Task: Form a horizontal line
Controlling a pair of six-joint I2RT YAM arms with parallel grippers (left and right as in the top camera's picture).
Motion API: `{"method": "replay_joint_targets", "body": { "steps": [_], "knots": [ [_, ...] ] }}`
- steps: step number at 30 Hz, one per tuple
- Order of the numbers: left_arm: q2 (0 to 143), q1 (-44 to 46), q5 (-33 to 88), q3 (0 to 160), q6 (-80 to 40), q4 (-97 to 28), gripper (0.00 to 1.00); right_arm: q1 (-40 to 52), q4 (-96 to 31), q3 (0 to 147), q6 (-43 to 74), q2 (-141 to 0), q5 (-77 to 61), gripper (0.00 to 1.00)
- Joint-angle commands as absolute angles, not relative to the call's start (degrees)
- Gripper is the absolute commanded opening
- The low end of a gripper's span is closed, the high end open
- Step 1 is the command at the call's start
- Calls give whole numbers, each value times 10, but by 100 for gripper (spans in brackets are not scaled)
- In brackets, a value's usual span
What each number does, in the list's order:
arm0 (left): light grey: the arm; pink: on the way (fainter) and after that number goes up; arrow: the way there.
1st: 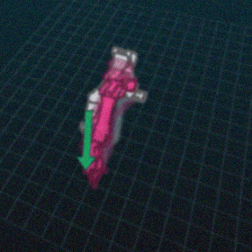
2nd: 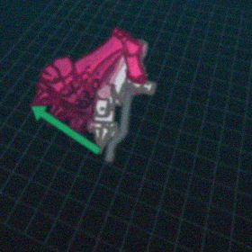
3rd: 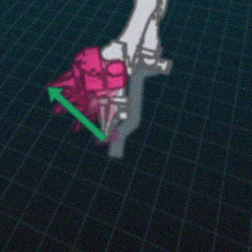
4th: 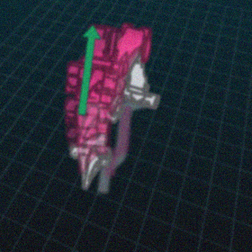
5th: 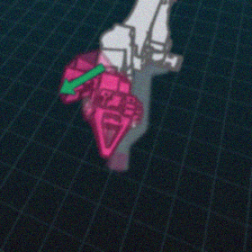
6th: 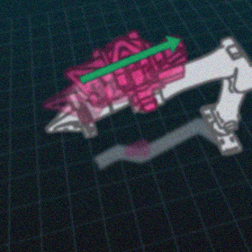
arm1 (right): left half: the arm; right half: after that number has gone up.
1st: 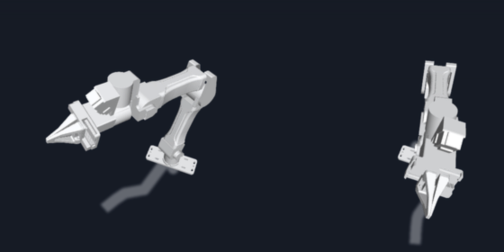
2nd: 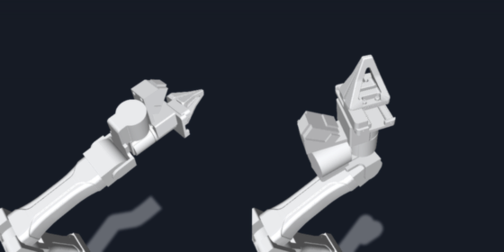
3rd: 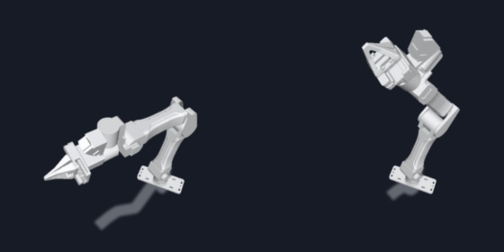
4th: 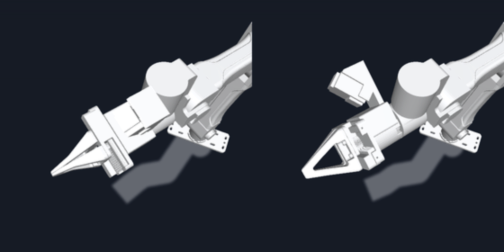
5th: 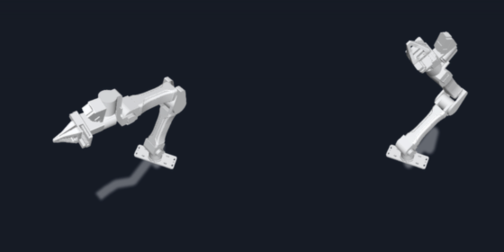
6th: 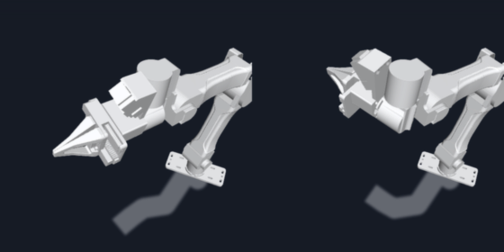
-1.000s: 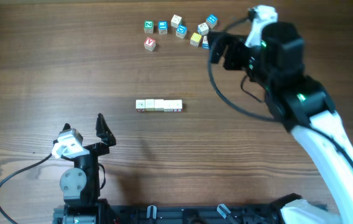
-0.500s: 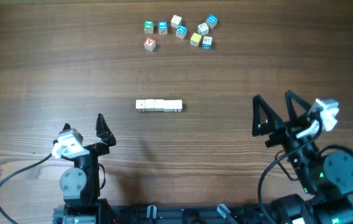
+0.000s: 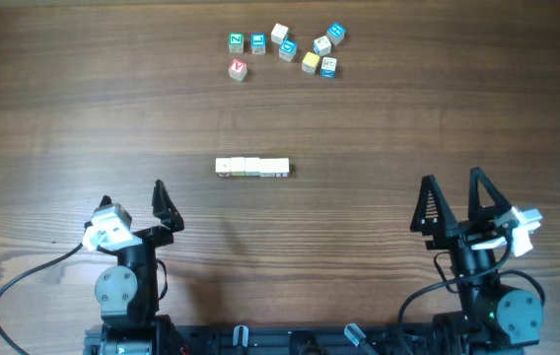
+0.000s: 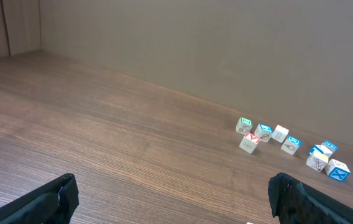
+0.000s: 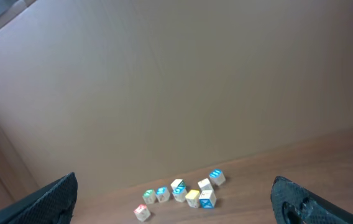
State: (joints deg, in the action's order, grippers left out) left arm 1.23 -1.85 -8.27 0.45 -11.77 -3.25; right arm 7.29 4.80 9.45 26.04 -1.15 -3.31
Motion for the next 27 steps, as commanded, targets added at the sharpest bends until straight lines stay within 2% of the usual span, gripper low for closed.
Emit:
{"method": "replay_joint_targets", "body": {
  "steps": [1,7,9,27],
  "knots": [
    [11,-22,-84,3,-107,-34,100,70,51,74,259,-2,-26,99],
    [11,-22,-84,3,-107,-34,100,67,50,3,259,-2,-26,100],
    [11,-22,-84,3,-107,-34,100,63,2,3,259,-2,-26,100],
    [11,-22,-84,3,-107,-34,100,45,1,3,255,-2,-21,100]
  ]
}}
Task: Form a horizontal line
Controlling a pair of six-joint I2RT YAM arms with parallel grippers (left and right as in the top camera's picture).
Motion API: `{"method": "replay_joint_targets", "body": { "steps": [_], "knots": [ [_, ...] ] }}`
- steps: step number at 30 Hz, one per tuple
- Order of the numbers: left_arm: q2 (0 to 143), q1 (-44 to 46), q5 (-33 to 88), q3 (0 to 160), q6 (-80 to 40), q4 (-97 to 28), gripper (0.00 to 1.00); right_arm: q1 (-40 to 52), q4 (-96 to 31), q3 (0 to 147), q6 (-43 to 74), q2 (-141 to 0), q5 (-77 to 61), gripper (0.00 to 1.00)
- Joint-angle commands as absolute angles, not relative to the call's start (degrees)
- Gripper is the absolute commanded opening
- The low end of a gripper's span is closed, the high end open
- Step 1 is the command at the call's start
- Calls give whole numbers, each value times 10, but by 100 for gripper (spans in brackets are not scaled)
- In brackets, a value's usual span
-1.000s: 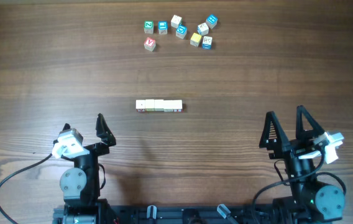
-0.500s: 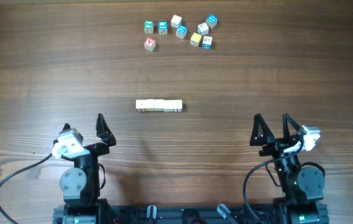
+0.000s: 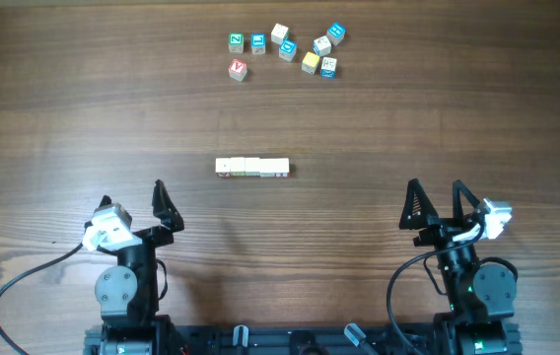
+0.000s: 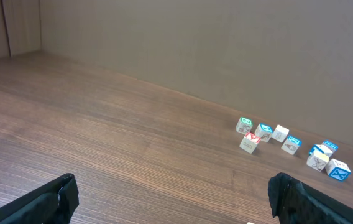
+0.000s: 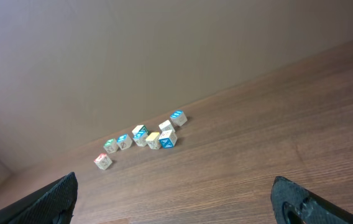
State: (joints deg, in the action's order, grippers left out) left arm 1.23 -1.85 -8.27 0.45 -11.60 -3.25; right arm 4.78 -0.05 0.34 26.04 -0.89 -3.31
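Several small letter cubes (image 3: 252,167) lie side by side in a short left-to-right row at the table's middle. A loose cluster of more cubes (image 3: 285,47) sits at the far edge, also visible from the left wrist (image 4: 288,144) and the right wrist (image 5: 144,137). My left gripper (image 3: 132,205) rests open near the front left, nothing between its fingers (image 4: 52,199). My right gripper (image 3: 435,204) stands open near the front right, also empty, its fingers (image 5: 297,200) wide apart.
The wooden table (image 3: 438,118) runs wide on both sides of the row. A plain brown wall (image 4: 226,43) stands behind the far cluster. Black cables (image 3: 24,281) trail from both arm bases along the front edge.
My right gripper has shifted a little left and tilted down, so its view now shows more table and less wall. The left arm and all cubes are unchanged.
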Motion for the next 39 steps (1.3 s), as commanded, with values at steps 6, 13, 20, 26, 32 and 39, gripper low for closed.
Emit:
{"method": "replay_joint_targets", "body": {
  "steps": [6,13,20,26,32,39],
  "knots": [
    [11,-22,-84,3,-107,-34,100,45,1,3,11,-2,-34,100],
    [11,-22,-84,3,-107,-34,100,45,1,3,-14,-12,-34,100],
    [11,-22,-84,3,-107,-34,100,45,1,3,-14,-13,-34,100],
    [11,-22,-84,3,-107,-34,100,45,1,3,-14,-13,-34,100],
    [11,-22,-84,3,-107,-34,100,45,1,3,-14,-13,-34,100],
    [11,-22,-84,3,-107,-34,100,45,1,3,-14,-13,-34,100]
  ]
}}
